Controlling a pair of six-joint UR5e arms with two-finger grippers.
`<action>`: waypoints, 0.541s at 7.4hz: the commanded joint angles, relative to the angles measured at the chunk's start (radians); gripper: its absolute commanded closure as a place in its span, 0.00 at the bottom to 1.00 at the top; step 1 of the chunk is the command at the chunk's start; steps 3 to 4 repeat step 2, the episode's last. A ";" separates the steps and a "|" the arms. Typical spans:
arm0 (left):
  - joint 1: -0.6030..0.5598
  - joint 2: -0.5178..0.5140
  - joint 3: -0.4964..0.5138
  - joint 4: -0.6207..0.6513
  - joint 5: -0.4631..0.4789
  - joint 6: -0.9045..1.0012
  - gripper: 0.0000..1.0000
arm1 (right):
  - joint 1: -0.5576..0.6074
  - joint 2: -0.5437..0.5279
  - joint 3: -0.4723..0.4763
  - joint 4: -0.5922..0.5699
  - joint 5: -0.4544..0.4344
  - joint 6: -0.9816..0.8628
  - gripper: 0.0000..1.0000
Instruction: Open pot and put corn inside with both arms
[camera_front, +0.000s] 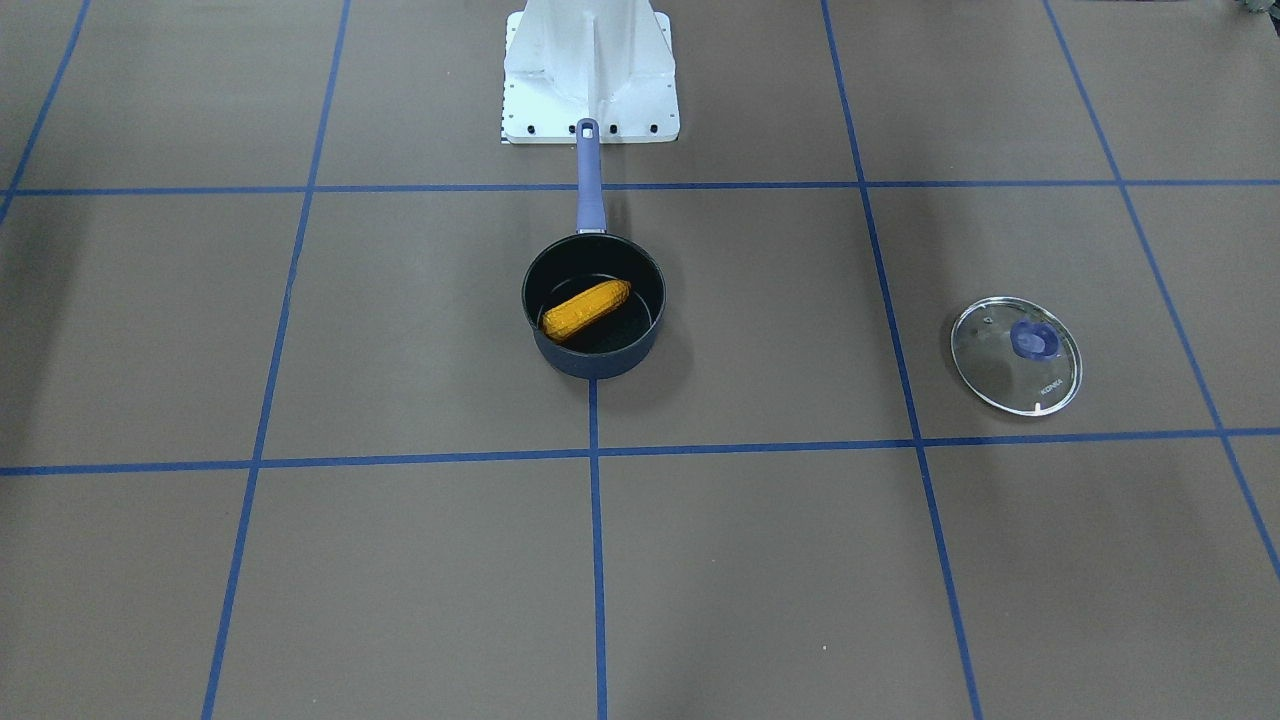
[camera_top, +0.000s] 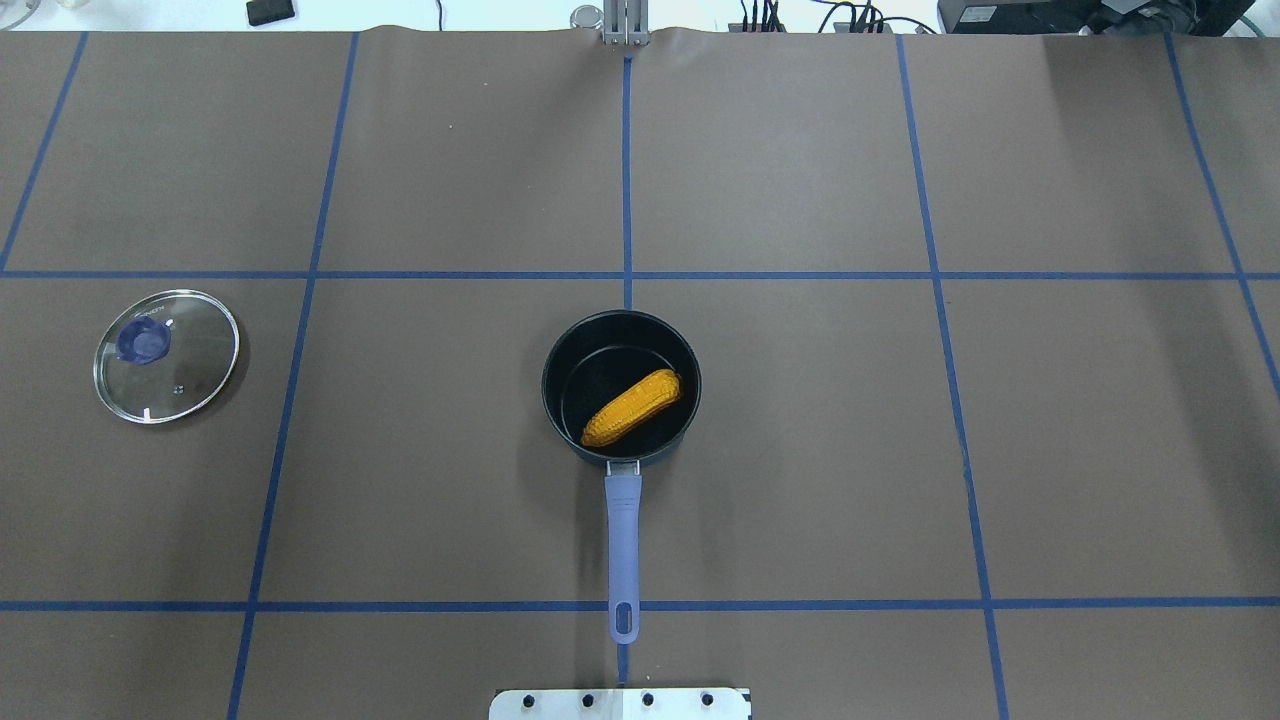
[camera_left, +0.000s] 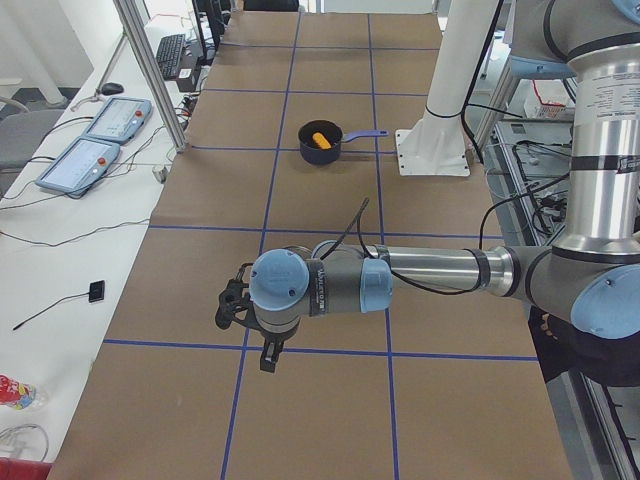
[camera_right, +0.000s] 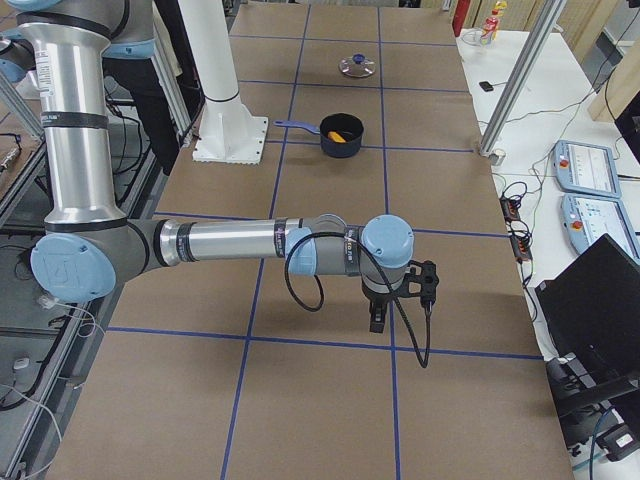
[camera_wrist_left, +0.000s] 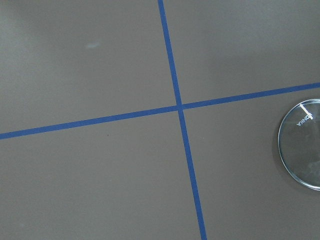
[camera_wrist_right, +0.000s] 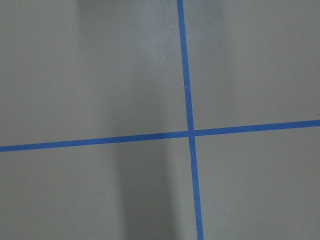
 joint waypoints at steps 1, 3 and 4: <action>0.000 -0.007 -0.001 0.001 0.000 -0.001 0.02 | 0.000 0.002 0.000 0.000 0.000 0.002 0.00; 0.000 -0.007 -0.004 0.001 0.000 -0.001 0.02 | 0.000 0.000 -0.003 0.000 0.000 0.000 0.00; 0.000 -0.007 -0.004 0.001 0.000 -0.001 0.02 | 0.000 0.000 -0.003 0.000 0.000 0.000 0.00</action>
